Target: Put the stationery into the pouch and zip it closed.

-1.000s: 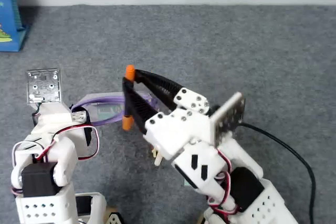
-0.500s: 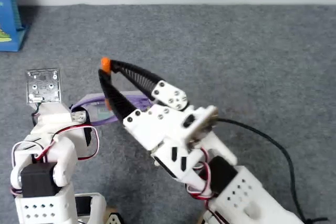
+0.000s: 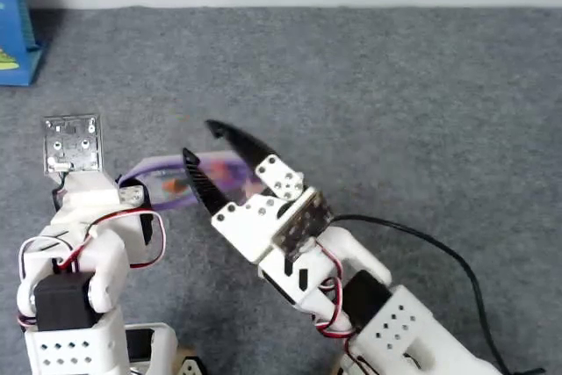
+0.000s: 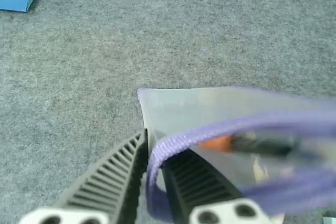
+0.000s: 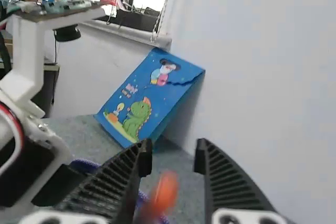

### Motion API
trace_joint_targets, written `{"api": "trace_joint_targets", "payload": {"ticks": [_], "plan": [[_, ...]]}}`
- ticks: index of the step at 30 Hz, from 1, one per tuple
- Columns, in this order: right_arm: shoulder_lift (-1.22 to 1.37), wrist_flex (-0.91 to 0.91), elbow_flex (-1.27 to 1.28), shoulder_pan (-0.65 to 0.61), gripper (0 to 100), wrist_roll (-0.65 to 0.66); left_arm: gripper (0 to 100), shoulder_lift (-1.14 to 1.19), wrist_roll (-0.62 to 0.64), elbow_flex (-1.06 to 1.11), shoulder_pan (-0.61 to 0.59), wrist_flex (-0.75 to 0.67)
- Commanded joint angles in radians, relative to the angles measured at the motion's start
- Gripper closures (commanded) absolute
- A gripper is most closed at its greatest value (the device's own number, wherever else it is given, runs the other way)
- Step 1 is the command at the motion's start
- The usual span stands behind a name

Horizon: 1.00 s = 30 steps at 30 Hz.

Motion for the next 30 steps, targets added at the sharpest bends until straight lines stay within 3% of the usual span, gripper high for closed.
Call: {"api": "trace_joint_targets", "payload": {"ticks": [1, 7, 14, 20, 30], "plan": [[-0.079, 0.219, -0.153, 0.064, 80.5, -0.124, 99, 0.000, 0.006, -0.027, 0.002, 0.005], [-0.031, 0.633, -0.359, 0.288, 81.2, -0.333, 99, 0.000, 0.006, -0.027, -0.003, 0.005], [0.188, 0.877, -0.374, 0.440, 81.5, -0.462, 99, 0.000, 0.006, -0.027, -0.005, 0.005], [0.506, 0.852, -0.377, 0.473, 81.5, -0.523, 99, 0.000, 0.006, -0.027, -0.005, 0.005], [0.874, 0.568, -0.381, 0.441, 81.5, -0.535, 99, 0.000, 0.006, -0.027, -0.005, 0.011]]}}
